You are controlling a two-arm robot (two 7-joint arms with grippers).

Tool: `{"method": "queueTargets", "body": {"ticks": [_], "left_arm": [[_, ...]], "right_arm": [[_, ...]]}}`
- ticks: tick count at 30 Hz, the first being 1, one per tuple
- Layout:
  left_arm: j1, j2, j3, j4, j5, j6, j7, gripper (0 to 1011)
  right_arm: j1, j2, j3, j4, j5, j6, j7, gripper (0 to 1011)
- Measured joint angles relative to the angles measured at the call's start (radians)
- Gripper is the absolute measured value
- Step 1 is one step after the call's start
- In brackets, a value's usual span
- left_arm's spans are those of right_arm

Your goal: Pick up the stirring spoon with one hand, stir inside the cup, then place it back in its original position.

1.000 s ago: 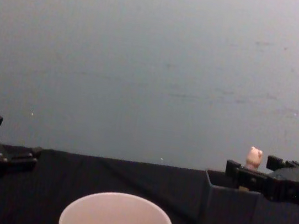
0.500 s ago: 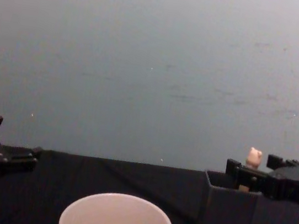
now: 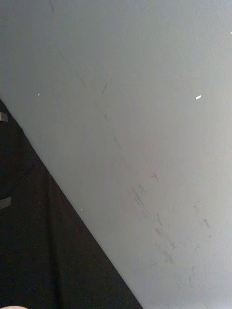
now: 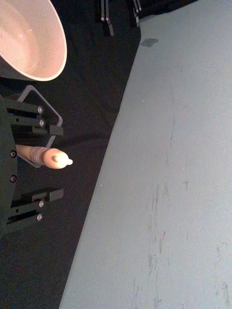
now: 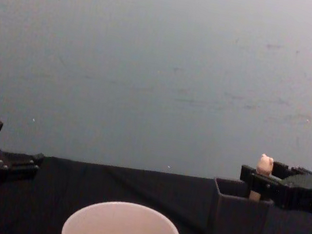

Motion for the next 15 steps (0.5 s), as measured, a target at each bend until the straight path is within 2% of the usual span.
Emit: {"method": "queueTargets", "body": {"ticks": [5, 15], "left_arm": [[0.000, 0.000, 0.000, 0.000, 0.000, 0.000, 0.000, 1001], [0.000, 0.000, 0.000, 0.000, 0.000, 0.000, 0.000, 1001]], "right_arm": [[0.000, 0.000, 0.000, 0.000, 0.001, 0.000, 0.000, 550], [0.000, 0.001, 0.000, -0.001, 0.001, 0.000, 0.000, 249]]}}
